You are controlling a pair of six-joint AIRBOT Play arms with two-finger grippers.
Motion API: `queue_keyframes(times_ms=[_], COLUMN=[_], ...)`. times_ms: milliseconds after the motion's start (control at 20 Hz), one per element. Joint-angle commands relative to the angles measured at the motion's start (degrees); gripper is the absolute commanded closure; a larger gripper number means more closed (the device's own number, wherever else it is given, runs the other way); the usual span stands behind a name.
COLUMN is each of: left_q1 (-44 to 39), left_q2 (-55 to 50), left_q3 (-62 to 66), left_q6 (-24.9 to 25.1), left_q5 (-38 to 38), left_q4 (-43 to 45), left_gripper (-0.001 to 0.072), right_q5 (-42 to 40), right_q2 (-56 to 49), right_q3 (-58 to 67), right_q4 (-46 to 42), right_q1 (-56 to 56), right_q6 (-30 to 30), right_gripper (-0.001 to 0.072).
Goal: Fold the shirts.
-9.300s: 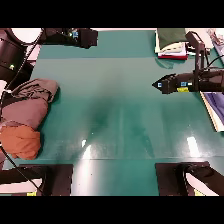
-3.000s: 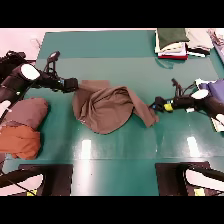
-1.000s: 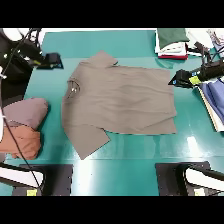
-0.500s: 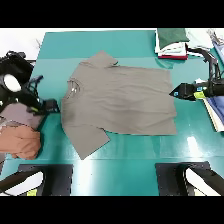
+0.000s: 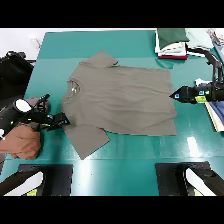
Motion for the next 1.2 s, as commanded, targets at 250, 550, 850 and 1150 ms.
queue_keyframes(times_ms=[250, 550, 850, 1150], left_q1=[0.00, 0.00, 0.00, 0.00], left_q2=[0.17, 0.15, 0.15, 1.40], left_q3=[4.96, 8.00, 8.00, 9.49], left_q6=[5.79, 7.19, 7.13, 6.54], left_q5=[-1.53, -1.53, -1.57, -4.00], left_q4=[-5.16, -5.18, -5.20, -5.22], left_gripper=[0.0686, 0.0686, 0.0686, 0.0687], right_q5=[9.31, 8.22, -1.01, -4.24], right_q2=[0.11, -4.87, -13.75, -14.51], right_q3=[-10.01, -26.99, -29.27, -20.76], right_q4=[-6.80, -7.72, 4.59, 4.92], right_q1=[-15.80, -32.96, -25.24, -8.22], right_q6=[-2.93, -3.10, -4.15, -5.46], right_gripper=[0.0331, 0.0196, 0.0287, 0.0695])
